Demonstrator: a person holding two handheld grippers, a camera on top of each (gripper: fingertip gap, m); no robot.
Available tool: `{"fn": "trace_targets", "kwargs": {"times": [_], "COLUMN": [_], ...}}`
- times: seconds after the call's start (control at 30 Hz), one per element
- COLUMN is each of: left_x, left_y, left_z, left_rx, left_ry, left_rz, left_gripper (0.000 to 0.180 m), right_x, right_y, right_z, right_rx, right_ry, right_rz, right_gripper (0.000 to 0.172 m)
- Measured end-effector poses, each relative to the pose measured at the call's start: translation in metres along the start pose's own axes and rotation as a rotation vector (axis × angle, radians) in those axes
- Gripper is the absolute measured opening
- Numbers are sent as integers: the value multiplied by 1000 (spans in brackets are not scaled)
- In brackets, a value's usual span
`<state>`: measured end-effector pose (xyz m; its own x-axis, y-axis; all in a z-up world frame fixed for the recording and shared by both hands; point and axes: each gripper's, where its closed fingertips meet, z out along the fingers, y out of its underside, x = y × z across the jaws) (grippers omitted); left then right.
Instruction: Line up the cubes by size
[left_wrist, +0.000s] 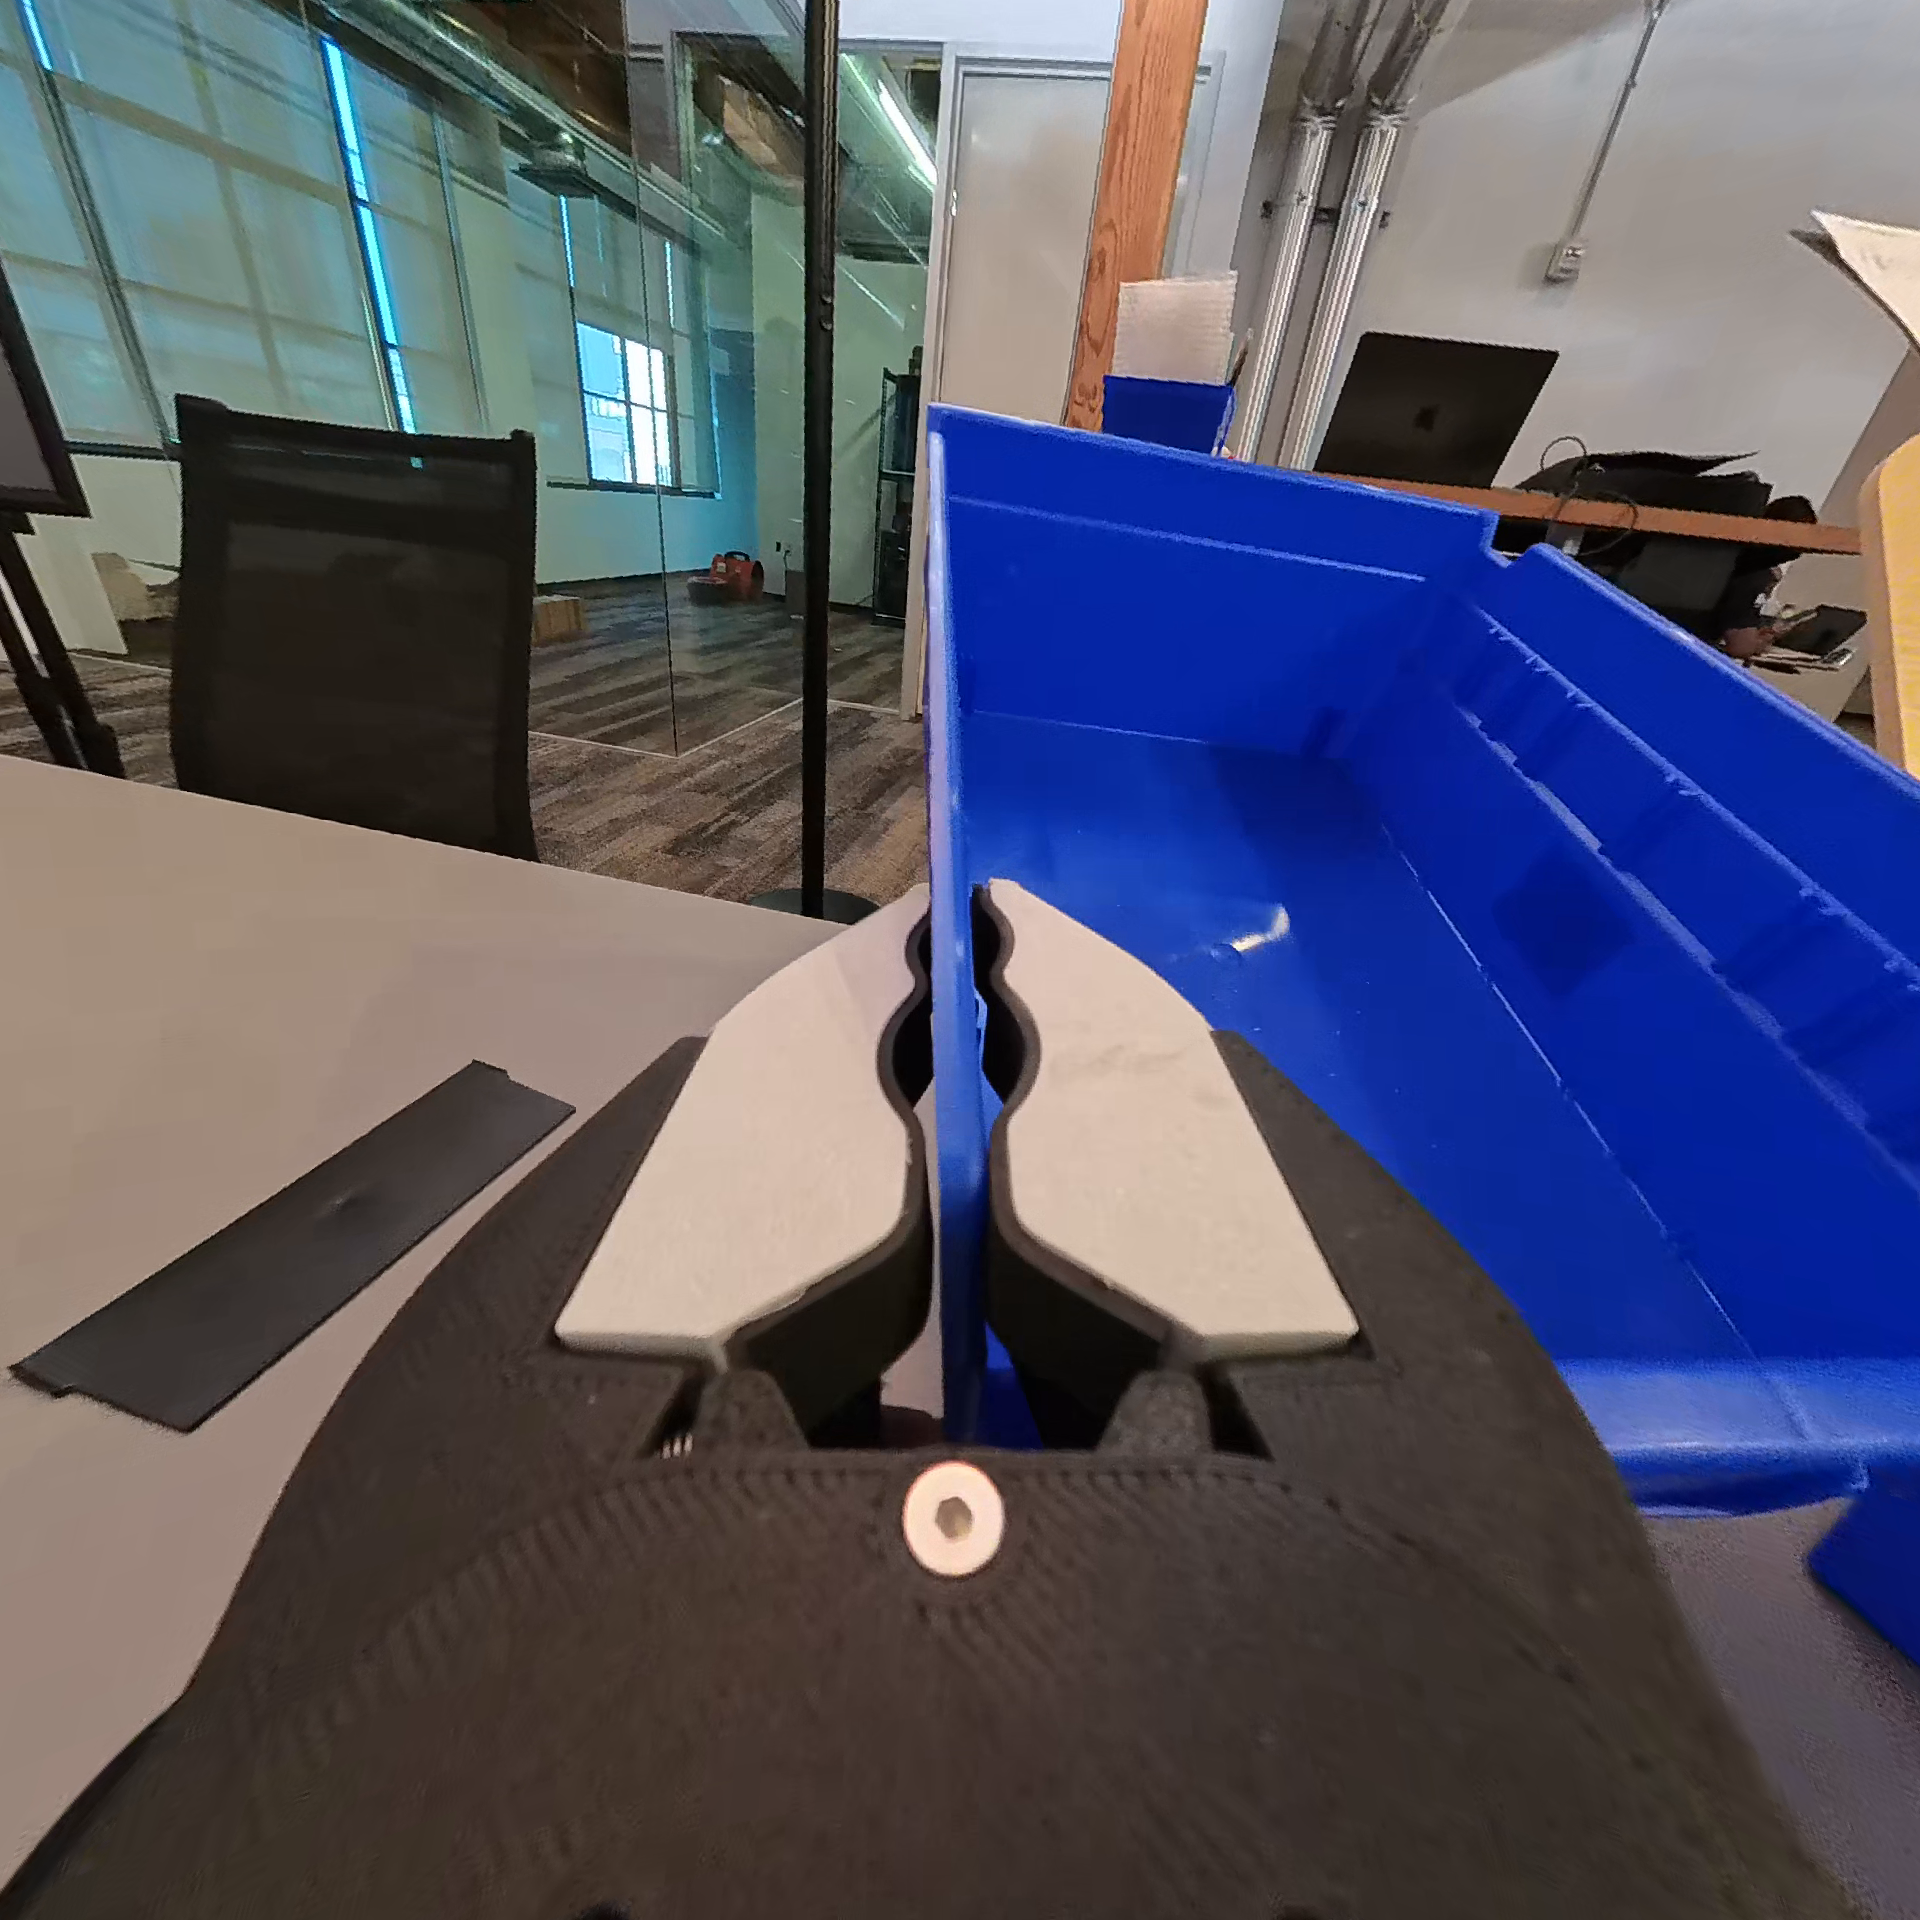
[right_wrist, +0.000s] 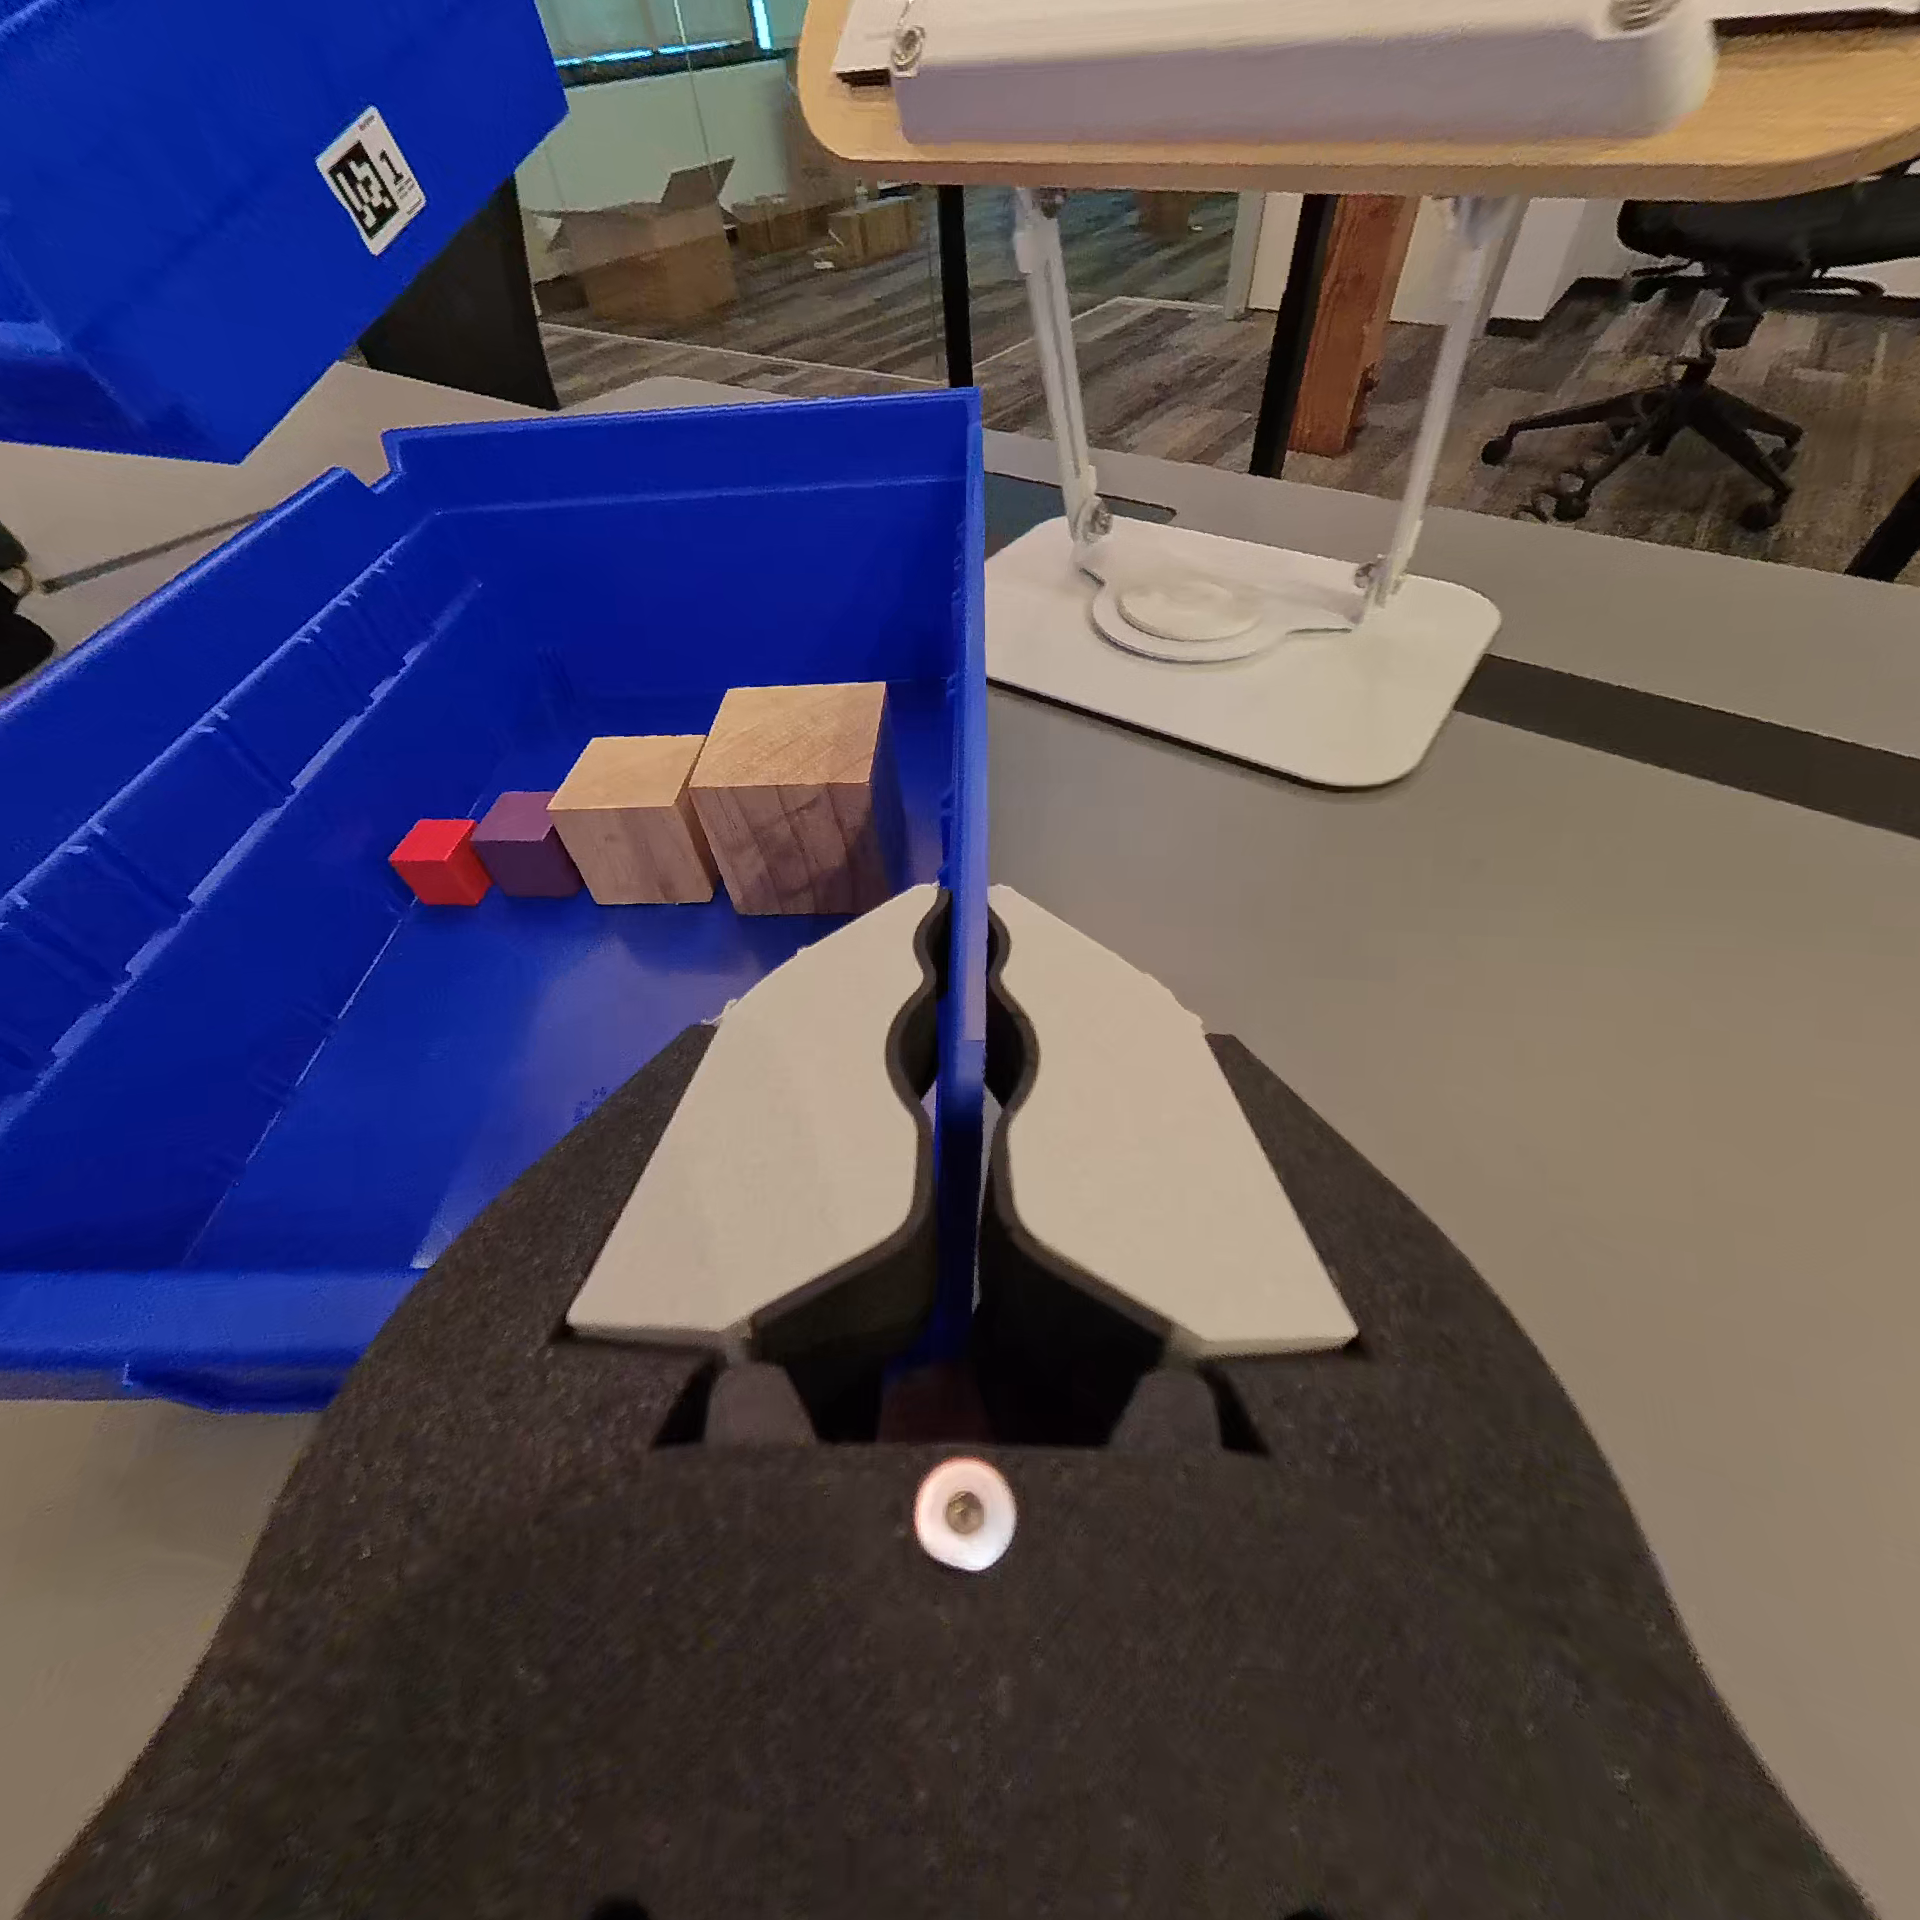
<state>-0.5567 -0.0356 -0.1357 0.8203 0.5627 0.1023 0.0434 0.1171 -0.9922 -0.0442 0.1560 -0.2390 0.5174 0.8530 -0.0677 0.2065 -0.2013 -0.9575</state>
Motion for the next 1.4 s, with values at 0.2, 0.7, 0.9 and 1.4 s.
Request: {"fn": "trace_targets", "kwargs": {"times": [0.2,0.7,0.9,1.4], "left_x": [-8,-14,-12,79], "left_y": [-7,-22,-29,-75], "left_z": [-5,-13,-15,-24], "left_rx": [20,60,80,188], "left_ry": [-14,-20,-10,233], "left_rz": [-11,-32,-44,3], "left_gripper": [4,4,4,4], "right_x": [-22,-59,-72,-57], "right_y": [-8,-29,-36,-63], "right_z": [32,114,144,63], "right_rx": [-2,9,12,85], "right_ry": [-35,-32,-28,-47], "right_rz": [-5,23,27,-166], "right_gripper": [1,1,2,44]}}
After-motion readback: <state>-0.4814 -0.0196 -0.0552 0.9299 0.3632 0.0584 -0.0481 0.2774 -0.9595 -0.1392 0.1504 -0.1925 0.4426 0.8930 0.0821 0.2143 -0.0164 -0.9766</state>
